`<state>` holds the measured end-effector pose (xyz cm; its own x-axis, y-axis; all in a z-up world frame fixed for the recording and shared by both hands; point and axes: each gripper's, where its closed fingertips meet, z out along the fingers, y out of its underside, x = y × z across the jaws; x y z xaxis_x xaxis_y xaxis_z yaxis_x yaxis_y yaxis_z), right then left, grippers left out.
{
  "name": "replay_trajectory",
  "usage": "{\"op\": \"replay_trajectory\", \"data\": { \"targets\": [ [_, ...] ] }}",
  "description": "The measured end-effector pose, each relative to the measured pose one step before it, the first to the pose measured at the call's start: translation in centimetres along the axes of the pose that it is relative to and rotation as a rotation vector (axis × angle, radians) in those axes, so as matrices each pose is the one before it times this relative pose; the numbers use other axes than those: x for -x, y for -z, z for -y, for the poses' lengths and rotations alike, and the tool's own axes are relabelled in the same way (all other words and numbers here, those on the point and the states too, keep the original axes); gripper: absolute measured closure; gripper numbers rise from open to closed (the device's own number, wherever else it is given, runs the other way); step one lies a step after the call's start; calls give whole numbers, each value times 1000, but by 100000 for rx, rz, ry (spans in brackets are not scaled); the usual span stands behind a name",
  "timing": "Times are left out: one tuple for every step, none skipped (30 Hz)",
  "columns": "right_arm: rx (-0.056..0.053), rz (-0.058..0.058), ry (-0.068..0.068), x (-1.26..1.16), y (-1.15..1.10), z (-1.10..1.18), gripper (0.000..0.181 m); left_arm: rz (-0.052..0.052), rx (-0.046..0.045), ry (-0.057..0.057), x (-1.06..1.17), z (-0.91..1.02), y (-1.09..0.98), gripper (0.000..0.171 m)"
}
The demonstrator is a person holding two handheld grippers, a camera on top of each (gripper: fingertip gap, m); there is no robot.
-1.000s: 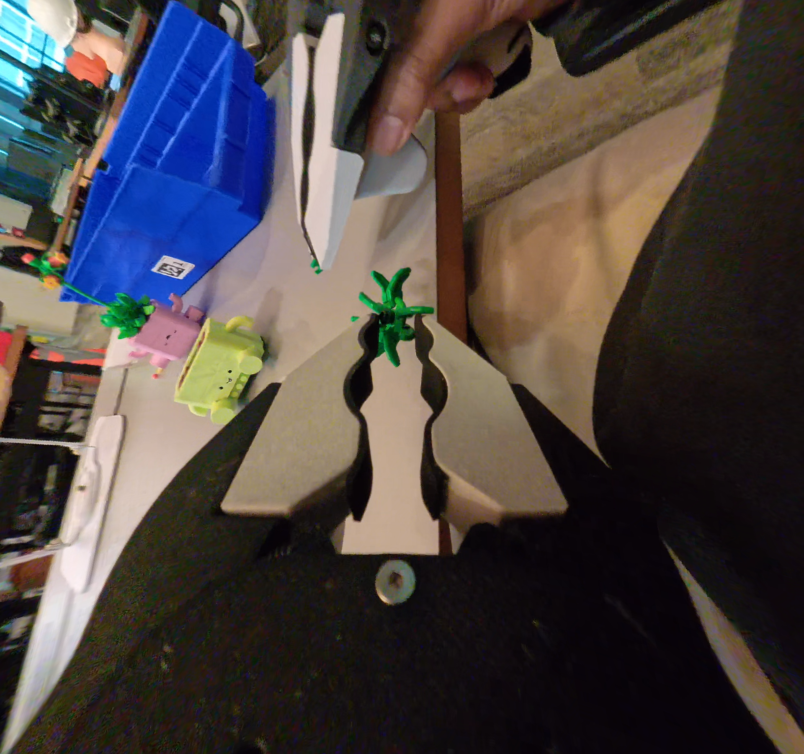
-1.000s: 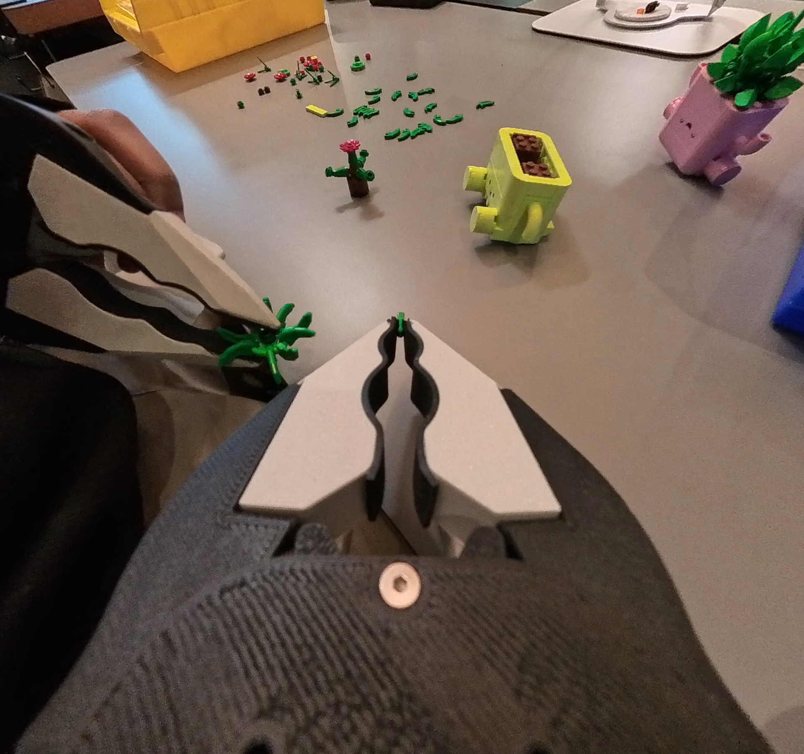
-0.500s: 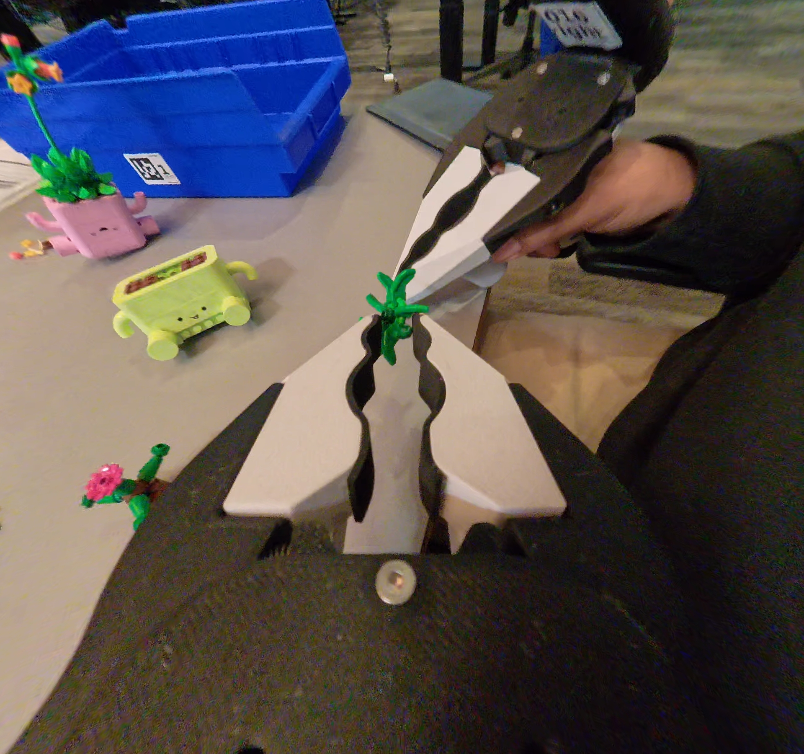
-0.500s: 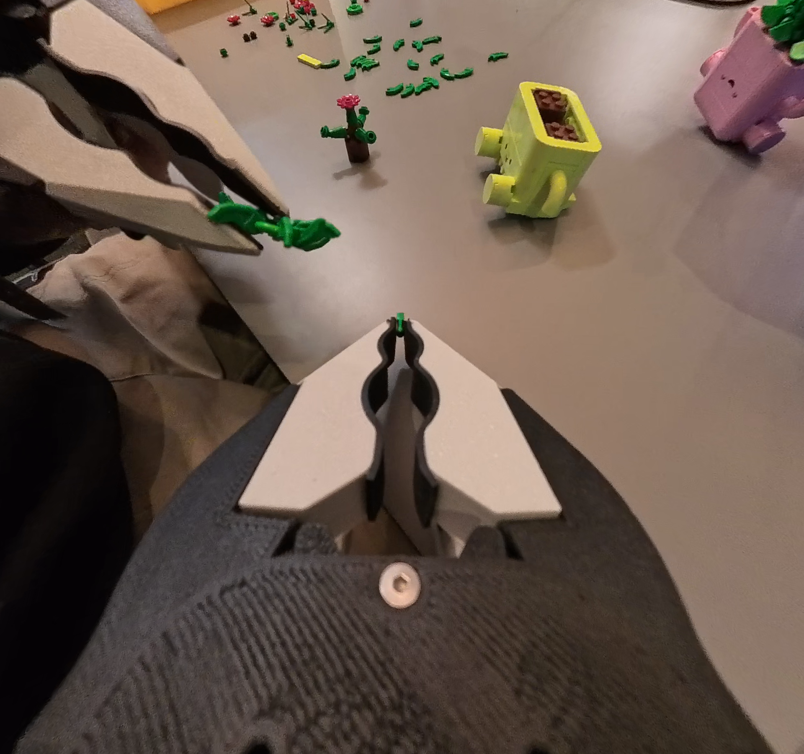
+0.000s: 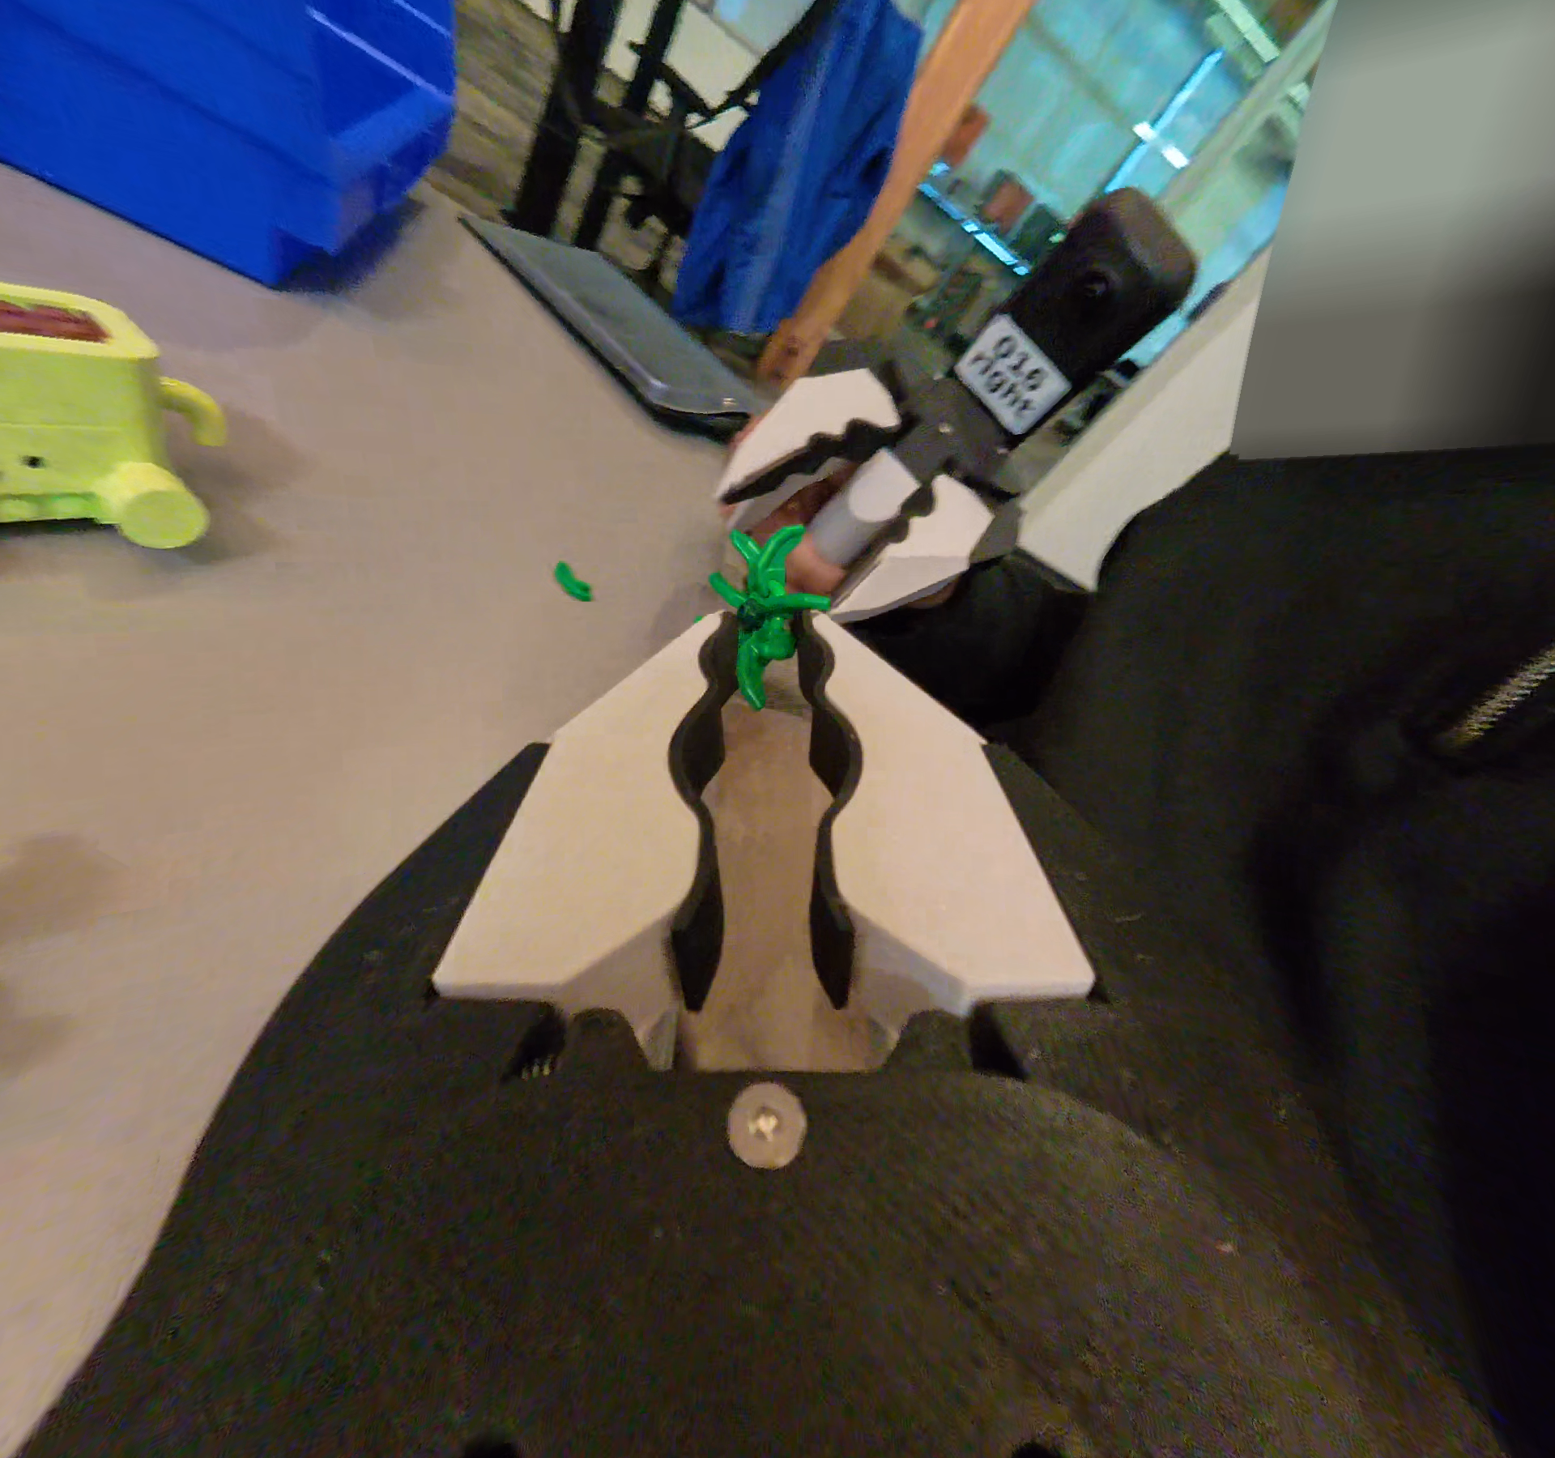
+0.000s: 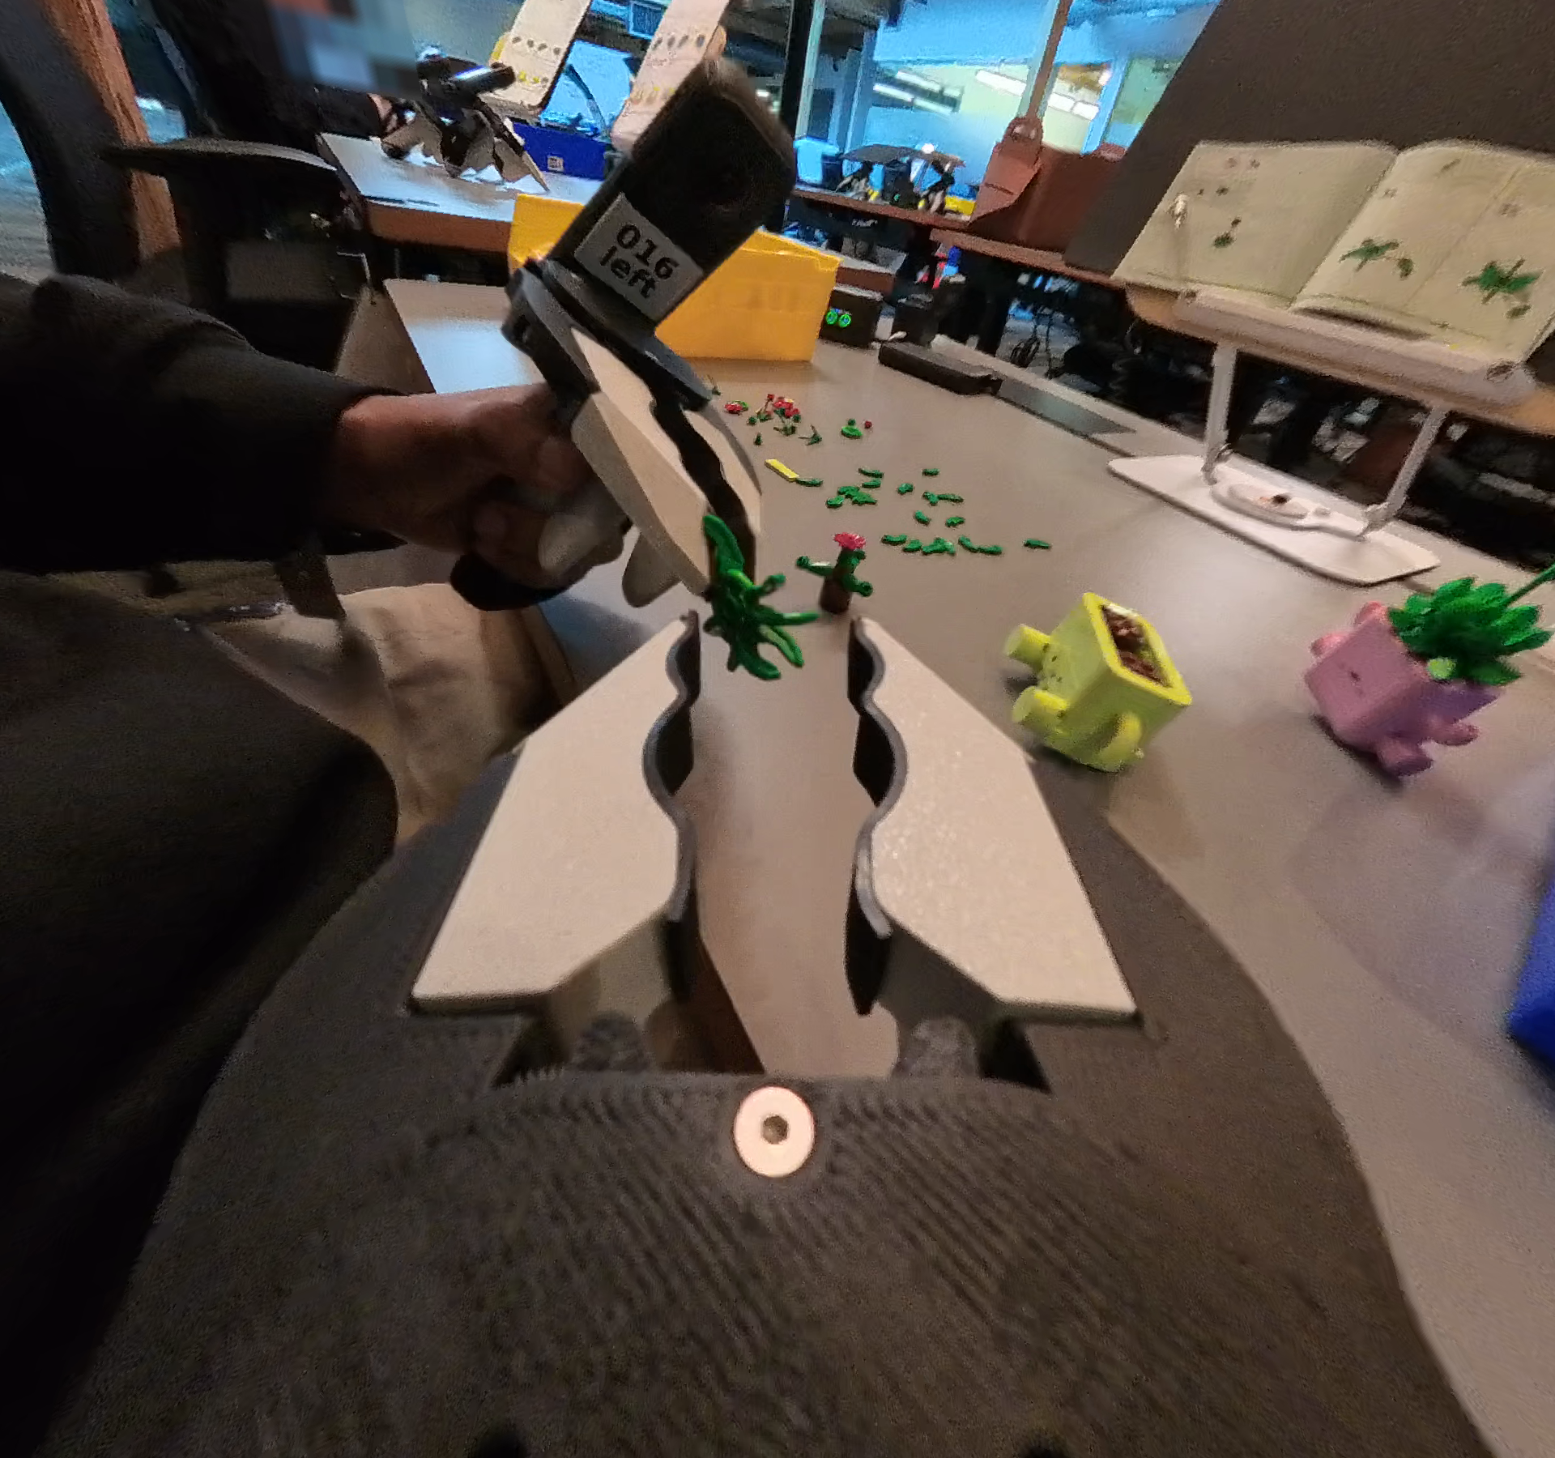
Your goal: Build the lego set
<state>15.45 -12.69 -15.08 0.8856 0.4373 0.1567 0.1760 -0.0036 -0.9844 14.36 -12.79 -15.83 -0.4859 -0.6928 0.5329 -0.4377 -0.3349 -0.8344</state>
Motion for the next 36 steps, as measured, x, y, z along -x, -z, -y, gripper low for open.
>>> {"op": "replay_trajectory", "data": {
  "targets": [
    [571, 1807, -3322, 85, -128, -233, 146, -3588, -155, 1997, -373, -4, -70, 160],
    [-746, 2149, -4054, 102, -75, -72, 146, -3423, -91, 1227, -408, -10, -95, 160],
    [-1851, 2909, -4772, 193, -26, 95, 146, -1941, 36, 852, -237, -45, -118, 160],
    [-1906, 3366, -5206, 223, -9, 133, 146, -2205, 162, 752, -277, -57, -127, 160],
    [-1219, 3250, -5184, 182, 5, 93, 146, -2556, 166, 903, -328, -51, -130, 160],
    [-857, 3558, -4602, 224, 3, 82, 146, -2068, 93, 762, -275, -37, -141, 160],
    [-853, 3720, -3789, 302, 30, 82, 148, -1934, -55, 693, -254, -8, -136, 160],
    [-901, 3074, -2995, 250, 45, 97, 151, -1369, -243, 696, -179, 24, -121, 160],
    [-1043, 2936, -1956, 292, 81, 110, 160, -957, -377, 597, -108, 33, -102, 160],
    [-927, 2950, -1021, 347, 96, 124, 169, -1002, -589, 217, -130, 66, -76, 160],
    [-797, 1238, -817, 130, 90, 120, 169, -272, -968, 46, -47, 131, -61, 160],
    [-555, 448, -412, 35, 72, 107, 169, 44, -1412, -412, -48, 171, -54, 159],
    [-514, 500, -239, 59, 61, 94, 169, 259, -1247, -796, -45, 144, -96, 151],
    [-887, 300, -712, 11, 56, 141, 170, 1364, -1236, -1438, 58, 109, -113, 139],
    [-1280, 495, -1282, 18, 57, 195, 170, 1926, -1208, -2373, 92, 79, -117, 132],
    [-1543, 491, -1836, -15, 48, 214, 170, 2008, -1180, -3434, 30, 58, -102, 131],
    [-1547, -113, -2091, -128, 35, 211, 171, 2654, -919, -3651, 92, 49, -113, 130],
    [-1486, 229, -1797, -72, 50, 182, 171, 3526, -1319, -4269, 154, 129, -75, 130],
    [-1052, 379, -1549, -34, 33, 109, 171, 3762, -1904, -4403, 150, 239, -30, 132],
    [-675, 269, -1119, -30, 29, 71, 171, 4121, -1736, -3442, 250, 243, -38, 135],
    [-848, 640, -457, 83, 16, 102, 171, 2563, -829, -2617, 101, 108, -87, 138],
    [-1014, 477, -219, 74, 8, 148, 172, 462, 114, -1673, -103, -27, -114, 139],
    [-1188, 160, -38, 57, 14, 183, 171, 140, 937, -846, -75, -149, -157, 140],
    [-1360, 525, 37, 114, 19, 197, 172, -425, 689, -519, -128, -157, -130, 143],
    [-1079, 819, -138, 154, 10, 159, 172, -626, -525, -822, -179, 5, -65, 147],
    [-544, 717, -173, 127, 4, 80, 172, -657, -1189, -1086, -204, 115, 2, 154],
    [-8, 237, 93, 53, -11, 11, 172, -718, -1262, -829, -187, 166, 23, 159],
    [68, 56, 472, 22, 15, -2, 172, -418, -407, -266, -106, 66, 3, 160],
    [50, 159, 324, 44, 32, 16, 172, -264, -123, -299, -73, 29, -8, 161],
    [87, 254, 174, 37, 23, 8, 172, -263, -57, -155, -58, 7, -13, 162],
    [103, 130, 192, 12, 28, -12, 172, -182, -56, 183, -38, 8, -4, 162],
    [32, 206, 62, 24, 2, -5, 172, -274, -452, 135, -57, 51, 21, 162],
    [46, 269, -128, 25, -20, -26, 172, -283, -705, 179, -62, 67, 48, 163],
    [-69, 153, -67, 21, -30, -5, 172, 0, -1035, 235, -34, 111, 20, 163],
    [-215, 2, 113, -1, -11, 7, 171, -124, -950, 651, -51, 87, -6, 163],
    [-165, -31, 99, -7, 11, 16, 171, 104, -1049, 650, -36, 85, -15, 164]
  ]
}}
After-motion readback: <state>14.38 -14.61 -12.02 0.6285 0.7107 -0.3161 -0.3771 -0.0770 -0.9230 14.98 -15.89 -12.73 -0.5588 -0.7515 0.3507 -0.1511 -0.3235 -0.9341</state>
